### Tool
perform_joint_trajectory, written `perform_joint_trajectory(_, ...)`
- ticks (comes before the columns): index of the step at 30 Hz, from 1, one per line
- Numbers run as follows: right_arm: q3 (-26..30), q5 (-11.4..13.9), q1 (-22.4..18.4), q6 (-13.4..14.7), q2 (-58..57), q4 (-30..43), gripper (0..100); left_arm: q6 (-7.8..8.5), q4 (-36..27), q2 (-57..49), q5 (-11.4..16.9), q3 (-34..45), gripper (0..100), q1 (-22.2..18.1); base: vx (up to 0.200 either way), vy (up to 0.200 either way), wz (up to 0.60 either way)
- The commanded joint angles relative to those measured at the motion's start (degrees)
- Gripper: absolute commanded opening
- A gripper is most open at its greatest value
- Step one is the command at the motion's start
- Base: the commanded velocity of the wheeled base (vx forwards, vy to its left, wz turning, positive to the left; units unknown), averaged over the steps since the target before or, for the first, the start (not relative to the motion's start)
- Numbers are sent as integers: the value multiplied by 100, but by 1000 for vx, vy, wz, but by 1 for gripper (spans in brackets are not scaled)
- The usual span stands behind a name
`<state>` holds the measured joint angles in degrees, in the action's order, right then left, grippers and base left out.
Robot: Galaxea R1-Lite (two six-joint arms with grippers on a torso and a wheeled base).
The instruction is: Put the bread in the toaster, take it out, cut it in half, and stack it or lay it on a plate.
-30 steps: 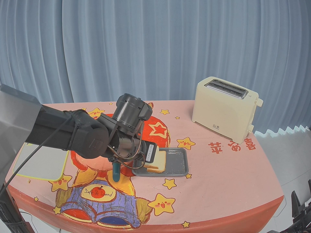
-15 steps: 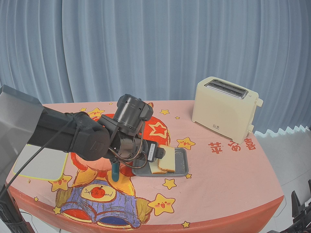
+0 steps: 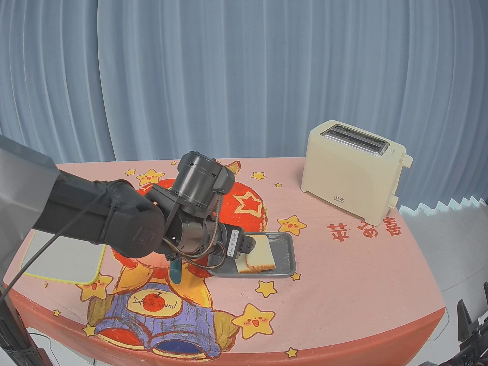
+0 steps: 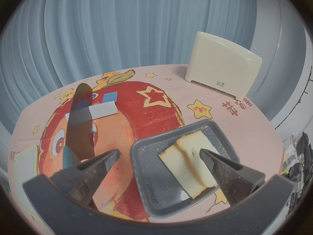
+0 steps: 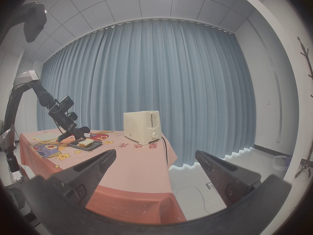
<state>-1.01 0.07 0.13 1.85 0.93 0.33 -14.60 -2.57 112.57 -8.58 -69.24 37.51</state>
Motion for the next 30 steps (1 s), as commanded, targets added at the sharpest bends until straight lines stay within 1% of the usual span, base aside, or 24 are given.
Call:
perform_joint_trajectory(1,84,1,4,-1,-93,2,100,-7,2,-156,6,25,100,2,0,0,0)
perform_joint_trajectory(5,84,1,4,-1,-93,2,100,-7,2,-244,6,25,100,11,0,0,0)
perform_joint_trajectory(7,84,1,4,-1,-93,2,100,-16,11,-270,6,25,100,116,0,0,0)
perform_joint_trajectory(11,84,1,-5,-1,-93,2,100,-25,29,-306,6,69,100,160,0,0,0)
perform_joint_trajectory(13,84,1,4,-1,-93,2,100,-7,319,-314,-12,209,100,204,0,0,0)
perform_joint_trajectory(17,84,1,4,-1,-93,2,100,19,872,-323,-320,438,100,248,0,0,0)
perform_joint_trajectory(19,84,1,-5,-1,-93,2,100,28,1039,-508,-434,499,100,248,0,0,0)
perform_joint_trajectory(23,84,1,-5,-1,-93,2,100,19,1004,-789,-434,579,100,248,0,0,0)
perform_joint_trajectory(30,84,1,-5,-1,-93,2,100,45,1066,-1773,-443,1097,100,239,0,0,0)
